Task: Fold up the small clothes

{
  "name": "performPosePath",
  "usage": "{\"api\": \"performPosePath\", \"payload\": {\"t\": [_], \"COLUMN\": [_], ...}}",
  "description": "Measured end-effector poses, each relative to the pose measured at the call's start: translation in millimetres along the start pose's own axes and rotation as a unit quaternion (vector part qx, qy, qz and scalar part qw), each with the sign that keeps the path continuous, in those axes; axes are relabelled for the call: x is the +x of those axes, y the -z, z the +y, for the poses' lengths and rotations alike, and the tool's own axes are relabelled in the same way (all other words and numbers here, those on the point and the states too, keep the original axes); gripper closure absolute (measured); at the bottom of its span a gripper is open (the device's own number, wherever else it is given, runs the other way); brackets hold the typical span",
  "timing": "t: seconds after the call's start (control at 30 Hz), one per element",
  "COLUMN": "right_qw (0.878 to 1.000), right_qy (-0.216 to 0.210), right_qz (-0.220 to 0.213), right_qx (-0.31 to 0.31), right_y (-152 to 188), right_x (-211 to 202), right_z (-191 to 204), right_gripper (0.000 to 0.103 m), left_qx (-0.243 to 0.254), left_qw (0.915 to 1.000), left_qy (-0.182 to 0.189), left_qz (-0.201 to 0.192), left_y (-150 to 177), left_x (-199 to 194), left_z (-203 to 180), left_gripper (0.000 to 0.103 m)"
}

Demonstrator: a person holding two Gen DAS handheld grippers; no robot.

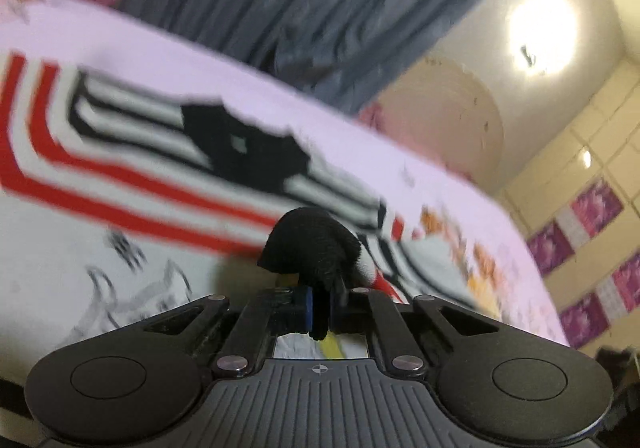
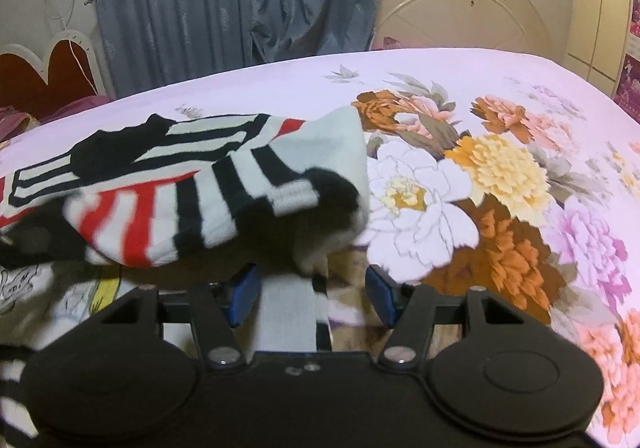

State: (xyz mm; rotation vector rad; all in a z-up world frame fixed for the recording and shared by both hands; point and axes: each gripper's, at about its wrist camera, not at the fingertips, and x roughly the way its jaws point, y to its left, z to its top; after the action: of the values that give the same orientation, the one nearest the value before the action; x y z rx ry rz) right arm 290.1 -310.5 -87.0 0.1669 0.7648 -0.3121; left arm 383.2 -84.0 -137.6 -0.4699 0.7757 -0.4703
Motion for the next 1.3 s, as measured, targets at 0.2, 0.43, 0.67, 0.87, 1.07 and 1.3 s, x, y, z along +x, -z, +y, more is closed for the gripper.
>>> {"api": "performPosePath", "payload": {"t": [0.2,0.43,0.67,0.87,1.07,1.3], "right_qw": [1.0,1.0,0.999,1.0,0.999,0.998], "right_qy": [-0.011,0.0,0.0,-0.018,-0.032,-0.05], "right_qz": [0.015,0.014,0.03,0.001,-0.004,0.024], "right_qx": [-0.002,0.001,-0.011,0.006,0.014,0.039], "right_y": [-5,0,5,0,-30,-63], "right_x": [16,15,7,-22,5,61], "right_z": [7,6,-4,-19,-15,-8], "right_gripper": [0.066,0.085,0.082,0.07,0.064,0.064], "left_qx": [-0.002,0.008,0.053,0.074,0.06,0.076], "left_qw": [0.9973,0.9926,0.9847,0.9788,0.9907,0.9857], "left_qy": [-0.063,-0.121,-0.166,-0.185,-0.121,-0.15], "left_qz": [-0.037,0.003,0.005,-0.047,-0.016,0.006], "left_y": [-19,-5,-4,-14,-16,-9], "left_x": [-33,-8,-16,-48,-13,23], "left_z": [39,71,62,55,34,49], "left_gripper": [0.097,0.097,0.084,0.052,0.052,0.052]}}
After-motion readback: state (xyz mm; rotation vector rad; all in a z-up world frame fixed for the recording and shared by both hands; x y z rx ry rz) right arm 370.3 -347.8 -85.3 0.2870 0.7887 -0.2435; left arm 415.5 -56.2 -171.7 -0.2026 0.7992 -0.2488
